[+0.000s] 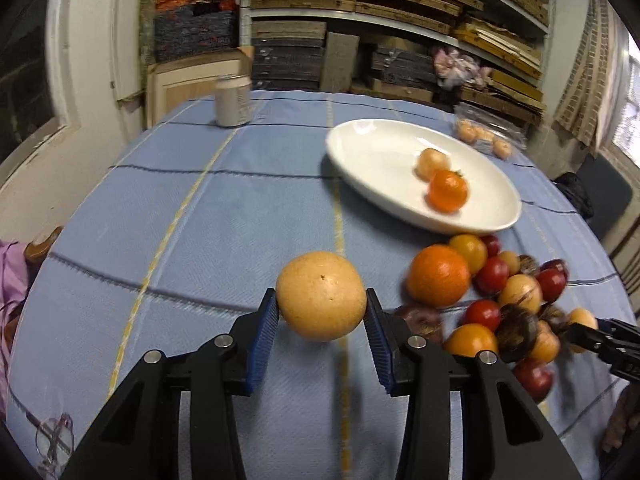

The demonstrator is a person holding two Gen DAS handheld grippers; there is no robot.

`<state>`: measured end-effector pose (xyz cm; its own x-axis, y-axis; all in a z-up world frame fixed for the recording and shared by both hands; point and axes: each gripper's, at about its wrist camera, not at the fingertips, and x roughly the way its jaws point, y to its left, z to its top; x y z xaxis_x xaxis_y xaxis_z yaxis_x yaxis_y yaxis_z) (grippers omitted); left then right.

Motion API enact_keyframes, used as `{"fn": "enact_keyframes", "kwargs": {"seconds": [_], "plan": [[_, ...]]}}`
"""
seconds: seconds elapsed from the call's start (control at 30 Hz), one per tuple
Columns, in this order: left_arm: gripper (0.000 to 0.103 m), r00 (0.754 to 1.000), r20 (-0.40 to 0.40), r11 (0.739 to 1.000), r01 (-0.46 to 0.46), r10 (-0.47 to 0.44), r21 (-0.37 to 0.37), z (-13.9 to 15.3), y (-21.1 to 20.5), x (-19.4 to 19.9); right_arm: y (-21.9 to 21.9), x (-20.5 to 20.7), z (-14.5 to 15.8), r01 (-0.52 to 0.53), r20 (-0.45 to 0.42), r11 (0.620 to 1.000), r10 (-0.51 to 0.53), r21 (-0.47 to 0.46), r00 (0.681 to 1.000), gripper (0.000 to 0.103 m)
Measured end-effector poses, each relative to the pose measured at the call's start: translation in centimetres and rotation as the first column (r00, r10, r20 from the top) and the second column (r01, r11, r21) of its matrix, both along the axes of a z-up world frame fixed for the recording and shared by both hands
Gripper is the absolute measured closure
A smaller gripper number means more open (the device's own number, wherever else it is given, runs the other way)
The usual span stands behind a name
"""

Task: Organize fruits
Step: 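Carry both pale yellow fruits onto the white plate and open both tools, then move both tools back to the fruit cluster toward the dark brown fruits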

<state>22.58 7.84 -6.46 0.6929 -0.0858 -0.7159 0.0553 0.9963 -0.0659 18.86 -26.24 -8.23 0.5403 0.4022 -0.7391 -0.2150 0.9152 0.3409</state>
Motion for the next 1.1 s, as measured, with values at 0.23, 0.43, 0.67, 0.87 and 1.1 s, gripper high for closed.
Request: {"fn": "enact_keyframes", "kwargs": {"seconds": [0.23,0.43,0.67,0.87,1.1], "plan": [[0.06,0.998,0.047,0.999,0.044,-0.045,0.031,4.1,-3.4,5.3,-0.1,3.6,6.0,0.007,0.092,1.0,-0.008,0.016,0.996,0.058],[0.06,0.999,-0.001,0.999,0.042,-0.042,-0.003,3.2,-5.2,11.4,2.9,10.9,7.8,-0.004,0.112,0.999,0.009,-0.05,0.994,0.058],[0.059,0.997,-0.065,0.999,0.046,-0.046,0.005,0.4,-5.5,14.5,5.3,17.3,4.2,-0.018,0.038,0.994,0.022,-0.107,0.999,0.057],[0.037,0.999,-0.004,0.999,0.033,-0.033,0.004,1.6,-5.0,13.5,4.3,16.1,5.3,0.028,0.136,0.995,-0.015,-0.092,0.991,0.035],[0.006,0.994,0.105,0.999,-0.037,0.036,0.005,3.6,-2.2,7.3,-0.5,6.4,8.2,0.15,0.377,0.987,-0.162,0.062,0.912,0.004]]}}
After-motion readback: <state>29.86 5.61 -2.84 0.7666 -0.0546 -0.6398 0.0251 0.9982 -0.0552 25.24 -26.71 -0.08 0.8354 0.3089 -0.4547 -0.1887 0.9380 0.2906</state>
